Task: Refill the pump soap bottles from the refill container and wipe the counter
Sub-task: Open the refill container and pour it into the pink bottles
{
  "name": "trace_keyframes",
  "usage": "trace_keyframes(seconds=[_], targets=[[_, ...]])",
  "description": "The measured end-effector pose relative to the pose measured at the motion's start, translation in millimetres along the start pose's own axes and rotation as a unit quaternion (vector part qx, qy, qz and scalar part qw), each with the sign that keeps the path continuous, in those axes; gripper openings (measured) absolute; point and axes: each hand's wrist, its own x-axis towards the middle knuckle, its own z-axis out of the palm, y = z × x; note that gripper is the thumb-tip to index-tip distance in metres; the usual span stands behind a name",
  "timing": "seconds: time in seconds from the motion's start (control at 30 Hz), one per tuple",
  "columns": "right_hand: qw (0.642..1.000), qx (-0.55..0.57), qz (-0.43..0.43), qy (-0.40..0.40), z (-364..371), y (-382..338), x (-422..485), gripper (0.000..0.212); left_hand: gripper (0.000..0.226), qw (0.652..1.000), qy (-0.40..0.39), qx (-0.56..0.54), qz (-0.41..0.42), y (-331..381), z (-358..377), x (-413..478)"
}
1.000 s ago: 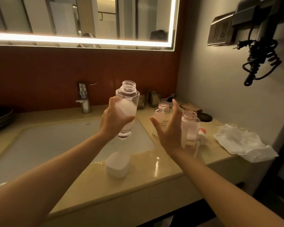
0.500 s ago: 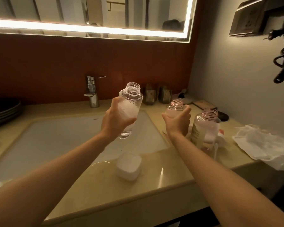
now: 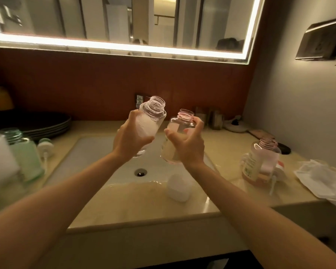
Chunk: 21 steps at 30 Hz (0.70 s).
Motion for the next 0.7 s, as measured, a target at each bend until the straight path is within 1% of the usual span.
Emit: trace_keyframes(seconds=[0.13,0.3,0.4,0.5,0.6,0.7], targets=[[0.997,-0.002,-0.022,-0.07,20.3,-18.2,-37.6,0.076,0.074,0.998,0.012,0.062,0.015,-12.8,-34.1,-12.6],[0.993,-0.04,-0.04,-0.101,41.2,-12.9,-64.4,0.076,0.073,0.989,0.0,0.14,0.054,-29.2,-55.6,-23.6],[0.992,-0.06,-0.05,-0.095,44.5,-4.6,-74.2,0.075,0.072,0.985,0.003,0.166,0.054,-36.9,-64.0,-27.0],[0.989,-0.074,-0.081,-0.095,42.4,1.0,-78.1,0.073,0.07,0.98,0.0,0.19,0.061,-39.4,-68.3,-29.9],[0.988,-0.076,-0.095,-0.097,42.2,3.4,-77.9,0.074,0.068,0.975,0.003,0.209,0.082,-42.3,-68.9,-32.0],[0.987,-0.084,-0.105,-0.091,43.8,6.0,-78.2,0.077,0.071,0.963,0.0,0.241,0.121,-46.7,-67.6,-32.8]])
